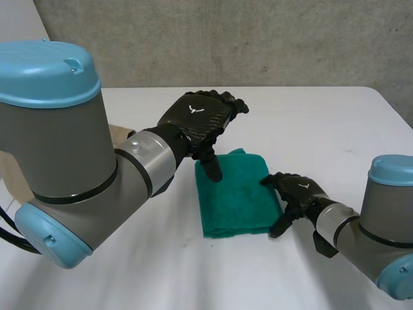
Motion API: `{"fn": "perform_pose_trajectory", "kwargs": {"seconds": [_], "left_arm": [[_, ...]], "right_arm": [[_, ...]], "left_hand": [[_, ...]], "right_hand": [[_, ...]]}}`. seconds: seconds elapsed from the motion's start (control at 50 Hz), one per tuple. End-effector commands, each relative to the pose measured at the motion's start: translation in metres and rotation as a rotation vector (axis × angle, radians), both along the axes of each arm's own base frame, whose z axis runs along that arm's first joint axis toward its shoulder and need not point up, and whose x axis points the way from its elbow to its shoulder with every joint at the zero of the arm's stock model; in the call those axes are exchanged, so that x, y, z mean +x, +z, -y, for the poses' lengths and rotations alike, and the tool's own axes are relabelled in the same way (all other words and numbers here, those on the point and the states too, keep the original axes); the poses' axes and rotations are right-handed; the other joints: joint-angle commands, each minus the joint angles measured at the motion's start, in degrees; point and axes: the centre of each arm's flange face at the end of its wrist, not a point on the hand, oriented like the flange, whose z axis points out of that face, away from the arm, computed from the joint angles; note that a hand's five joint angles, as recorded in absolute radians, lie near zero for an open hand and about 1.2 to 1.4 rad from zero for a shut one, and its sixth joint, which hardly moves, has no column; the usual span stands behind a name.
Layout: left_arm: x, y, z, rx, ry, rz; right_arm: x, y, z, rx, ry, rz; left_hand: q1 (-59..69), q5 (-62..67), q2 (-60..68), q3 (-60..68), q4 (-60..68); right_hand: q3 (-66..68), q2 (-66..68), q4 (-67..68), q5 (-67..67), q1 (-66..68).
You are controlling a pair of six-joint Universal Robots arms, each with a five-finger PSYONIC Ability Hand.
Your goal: Fold the laundry.
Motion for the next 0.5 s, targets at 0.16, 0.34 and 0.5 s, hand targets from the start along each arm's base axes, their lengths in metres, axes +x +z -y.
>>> {"fn": "perform_pose_trajectory", "kwargs": {"seconds": [0.16, 0.34, 0.5], "left_arm": [[0.001, -0.004, 0.003, 0.009, 0.006, 0.007], [0.001, -0.006, 0.003, 0.012, 0.005, 0.01], [0.001, -0.006, 0.004, 0.011, 0.008, 0.011]], "right_arm": [[0.014, -0.01, 0.009, 0.024, 0.001, 0.049], [0.015, -0.012, 0.014, 0.013, 0.003, 0.046], [0.023, 0.002, 0.038, -0.083, 0.019, 0.043]], "left_hand": [[-2.0, -2.0, -1.5, -1.9, -1.6], [-2.0, -2.0, -1.5, -1.9, -1.6], [-2.0, -2.0, -1.5, -1.9, -1.6]], "right_hand": [[16.6, 16.8, 17.5, 16.0, 19.6], [52.4, 52.6, 53.3, 51.8, 55.4], [65.7, 65.9, 66.5, 65.0, 68.7]]}}
